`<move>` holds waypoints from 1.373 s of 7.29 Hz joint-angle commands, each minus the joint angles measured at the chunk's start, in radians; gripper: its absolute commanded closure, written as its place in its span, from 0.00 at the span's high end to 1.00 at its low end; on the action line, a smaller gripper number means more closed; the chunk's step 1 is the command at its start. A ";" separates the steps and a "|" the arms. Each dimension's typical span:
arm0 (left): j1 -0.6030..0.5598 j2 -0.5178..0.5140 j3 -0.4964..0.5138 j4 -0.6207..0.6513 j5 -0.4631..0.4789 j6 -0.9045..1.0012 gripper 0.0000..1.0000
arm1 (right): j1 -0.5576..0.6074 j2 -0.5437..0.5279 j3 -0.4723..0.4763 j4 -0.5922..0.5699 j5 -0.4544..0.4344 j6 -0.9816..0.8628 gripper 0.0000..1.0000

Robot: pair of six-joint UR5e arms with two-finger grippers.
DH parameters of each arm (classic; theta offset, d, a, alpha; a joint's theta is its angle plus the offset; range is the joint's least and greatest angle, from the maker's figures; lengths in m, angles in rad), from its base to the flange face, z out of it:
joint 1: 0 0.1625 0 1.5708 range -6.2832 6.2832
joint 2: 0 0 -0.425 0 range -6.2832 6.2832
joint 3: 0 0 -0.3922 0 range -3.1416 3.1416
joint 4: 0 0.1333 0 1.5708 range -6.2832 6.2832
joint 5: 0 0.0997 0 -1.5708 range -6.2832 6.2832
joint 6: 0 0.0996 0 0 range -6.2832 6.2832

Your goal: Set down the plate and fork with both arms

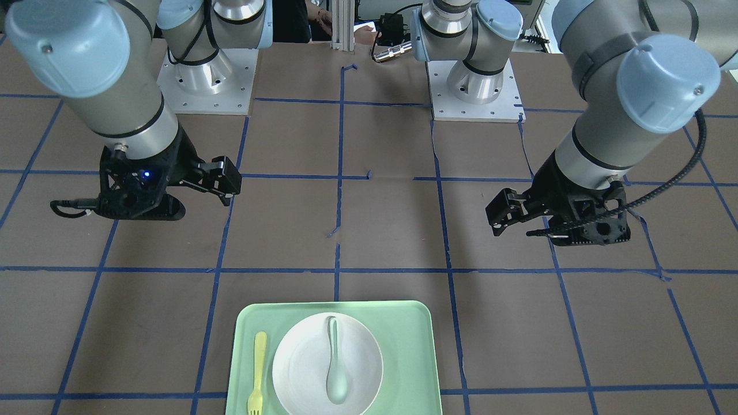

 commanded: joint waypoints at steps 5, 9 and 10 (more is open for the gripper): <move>-0.075 0.109 0.011 -0.220 0.049 -0.039 1.00 | 0.035 -0.040 0.009 0.035 0.007 0.048 1.00; -0.075 0.124 -0.002 -0.233 0.046 -0.042 1.00 | 0.035 -0.041 0.004 0.032 0.001 0.048 1.00; -0.075 0.127 0.000 -0.233 0.049 -0.046 1.00 | 0.035 -0.040 0.004 0.029 0.001 0.048 1.00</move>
